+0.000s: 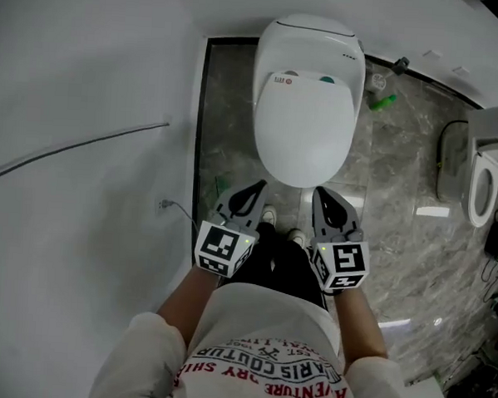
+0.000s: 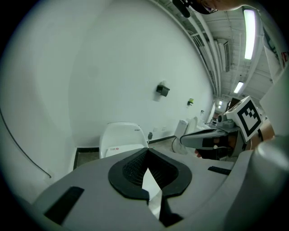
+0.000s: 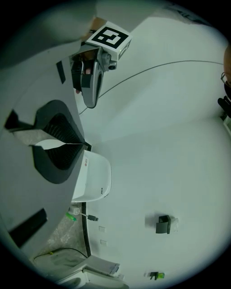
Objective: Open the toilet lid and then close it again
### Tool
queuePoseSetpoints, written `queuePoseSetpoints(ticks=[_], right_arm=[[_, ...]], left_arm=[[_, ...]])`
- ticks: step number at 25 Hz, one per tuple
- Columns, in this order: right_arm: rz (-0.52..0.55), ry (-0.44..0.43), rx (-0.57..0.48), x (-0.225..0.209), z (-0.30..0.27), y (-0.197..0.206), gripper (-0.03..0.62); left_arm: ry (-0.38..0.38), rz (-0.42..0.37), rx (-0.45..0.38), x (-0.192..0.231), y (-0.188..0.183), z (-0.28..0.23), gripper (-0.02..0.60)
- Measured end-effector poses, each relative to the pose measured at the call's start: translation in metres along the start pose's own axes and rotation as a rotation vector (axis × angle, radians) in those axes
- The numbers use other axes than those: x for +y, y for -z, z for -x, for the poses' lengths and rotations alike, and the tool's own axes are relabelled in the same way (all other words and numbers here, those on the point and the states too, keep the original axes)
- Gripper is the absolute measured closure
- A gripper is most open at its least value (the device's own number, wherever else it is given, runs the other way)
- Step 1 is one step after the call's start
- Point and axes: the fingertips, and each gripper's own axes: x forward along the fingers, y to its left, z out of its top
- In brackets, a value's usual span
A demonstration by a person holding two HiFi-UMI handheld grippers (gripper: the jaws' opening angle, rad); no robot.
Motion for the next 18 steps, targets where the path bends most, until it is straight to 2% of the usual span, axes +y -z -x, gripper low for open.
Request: queuePoseSetpoints(ticks=[8, 13, 18], right_arm=[[0.065, -0.029, 0.048, -0.031, -0.059, 0.064, 0.579], [0.153, -0.037, 0.075, -0.045, -0.097, 0.113, 0.579], [0.242, -0.050, 0.129, -0.059, -0.123, 0.169, 0.577]], left_arm=[[0.013, -0.010, 0.033, 0.027, 0.062, -0.069, 0.575], [0.043, -0.099, 0.033, 0.037, 0.103, -0.108, 0.575], [0.053, -0.171, 0.080, 0.038, 0.155, -0.139, 0.575]])
